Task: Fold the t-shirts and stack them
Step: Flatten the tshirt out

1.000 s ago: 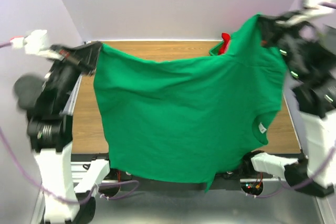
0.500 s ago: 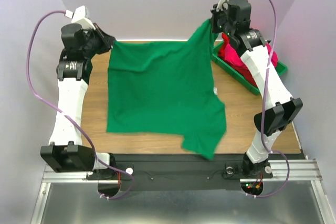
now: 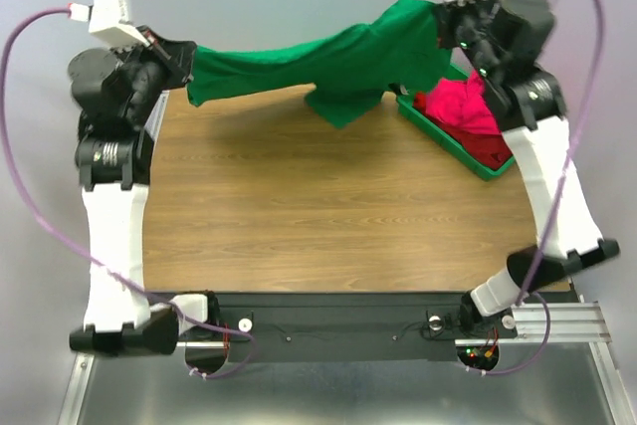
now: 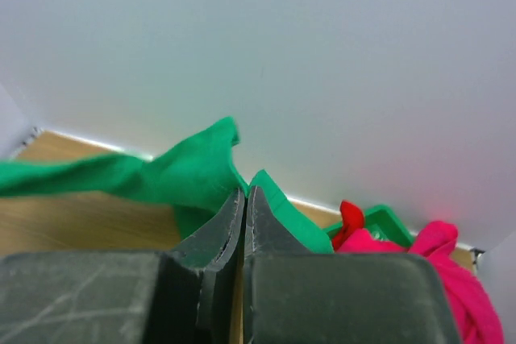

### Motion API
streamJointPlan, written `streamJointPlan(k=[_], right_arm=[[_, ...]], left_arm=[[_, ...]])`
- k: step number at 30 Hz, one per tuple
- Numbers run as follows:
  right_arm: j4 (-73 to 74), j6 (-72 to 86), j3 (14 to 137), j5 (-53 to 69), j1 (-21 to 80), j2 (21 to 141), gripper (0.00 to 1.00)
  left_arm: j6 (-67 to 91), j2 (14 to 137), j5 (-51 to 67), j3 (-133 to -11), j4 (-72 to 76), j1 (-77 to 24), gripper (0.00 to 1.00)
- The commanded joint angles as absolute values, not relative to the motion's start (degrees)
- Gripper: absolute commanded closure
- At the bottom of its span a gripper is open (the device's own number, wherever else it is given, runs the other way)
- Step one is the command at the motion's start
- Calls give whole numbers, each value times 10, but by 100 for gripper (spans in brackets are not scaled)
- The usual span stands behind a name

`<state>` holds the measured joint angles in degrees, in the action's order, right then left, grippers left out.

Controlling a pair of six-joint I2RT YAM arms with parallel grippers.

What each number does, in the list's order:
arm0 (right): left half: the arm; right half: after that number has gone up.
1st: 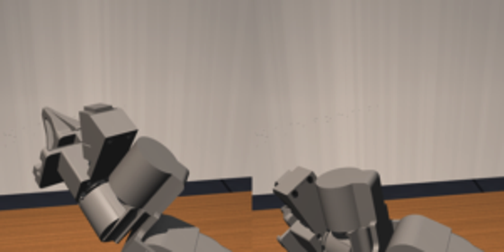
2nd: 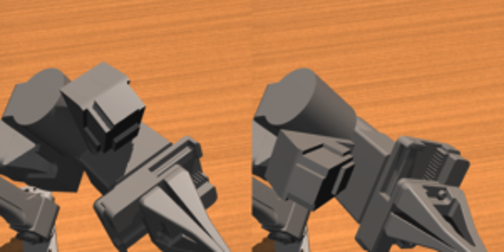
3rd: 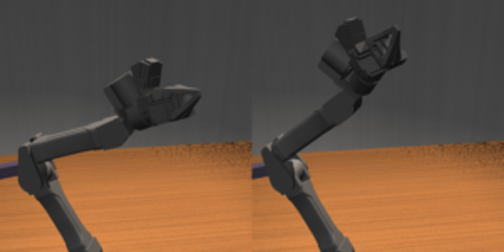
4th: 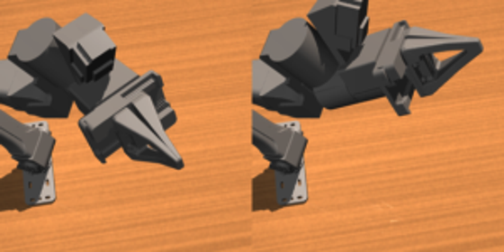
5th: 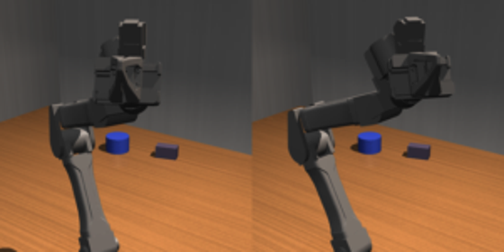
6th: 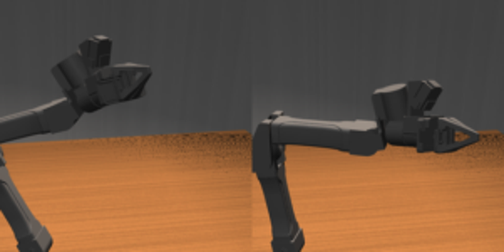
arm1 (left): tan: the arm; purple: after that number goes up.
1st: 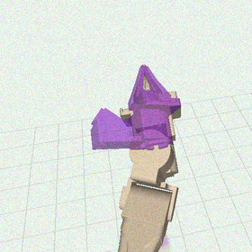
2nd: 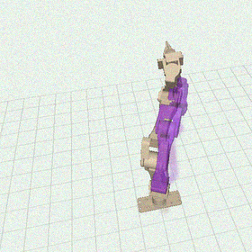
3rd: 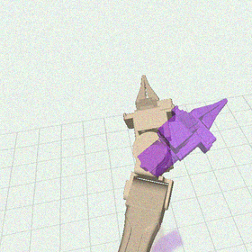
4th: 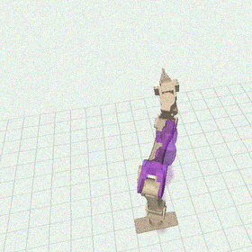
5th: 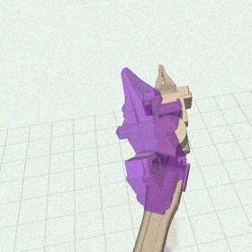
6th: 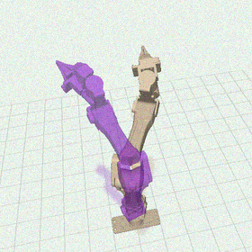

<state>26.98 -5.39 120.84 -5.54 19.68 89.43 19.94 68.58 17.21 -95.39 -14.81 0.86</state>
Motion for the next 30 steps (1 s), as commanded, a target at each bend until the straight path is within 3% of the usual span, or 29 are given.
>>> streamJointPlan(k=[1,9,17,24,30], right_arm=[[225,-70,1209,-54,195,795,100],[226,-89,1217,-40,195,699,100],[229,-98,1245,-28,195,680,100],[216,-103,1187,-8,195,737,100],[138,-99,1125,17,195,857,100]], left_arm=[[215,596,189,-968,-89,10,100],[237,510,216,-992,-100,11,100],[257,469,207,-992,-108,11,100],[255,476,198,-907,-125,11,100],[205,526,98,-808,-129,11,100]])
